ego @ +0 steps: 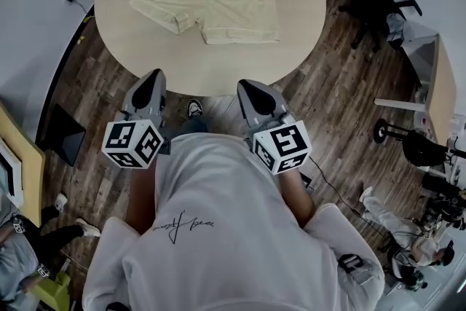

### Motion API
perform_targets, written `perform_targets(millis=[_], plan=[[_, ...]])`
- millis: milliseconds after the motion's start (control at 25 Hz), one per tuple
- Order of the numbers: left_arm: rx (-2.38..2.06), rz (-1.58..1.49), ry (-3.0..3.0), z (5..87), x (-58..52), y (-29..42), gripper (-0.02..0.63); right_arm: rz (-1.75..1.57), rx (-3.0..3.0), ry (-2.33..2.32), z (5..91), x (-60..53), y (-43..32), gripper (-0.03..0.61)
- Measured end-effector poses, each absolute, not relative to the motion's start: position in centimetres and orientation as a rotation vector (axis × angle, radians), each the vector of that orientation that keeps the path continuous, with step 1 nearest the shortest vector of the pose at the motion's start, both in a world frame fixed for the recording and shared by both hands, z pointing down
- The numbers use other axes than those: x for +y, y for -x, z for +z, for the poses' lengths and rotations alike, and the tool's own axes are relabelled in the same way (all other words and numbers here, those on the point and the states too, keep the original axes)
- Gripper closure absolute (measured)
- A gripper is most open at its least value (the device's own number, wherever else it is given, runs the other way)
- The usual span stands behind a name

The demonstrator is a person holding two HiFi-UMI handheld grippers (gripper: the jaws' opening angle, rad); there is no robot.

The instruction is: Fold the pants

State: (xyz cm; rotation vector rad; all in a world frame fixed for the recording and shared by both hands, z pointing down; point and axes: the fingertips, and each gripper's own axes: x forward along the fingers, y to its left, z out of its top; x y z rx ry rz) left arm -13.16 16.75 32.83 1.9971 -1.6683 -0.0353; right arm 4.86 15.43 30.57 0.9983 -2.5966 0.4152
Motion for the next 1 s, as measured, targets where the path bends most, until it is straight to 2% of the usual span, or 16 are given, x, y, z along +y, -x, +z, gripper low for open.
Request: perform_targets(millis=[480, 1000], plan=[[-1.621, -0.001, -2.019, 34.1, 14.1, 16.1, 0.589, 0.263, -2.591, -0.930, 28.2, 10.3, -2.0, 0.580], [-1.610, 0.099, -2.058, 34.9, 13.5, 15.9, 0.589, 0.179, -2.573, -0.834, 28.6, 7.0, -1.7, 0.580]])
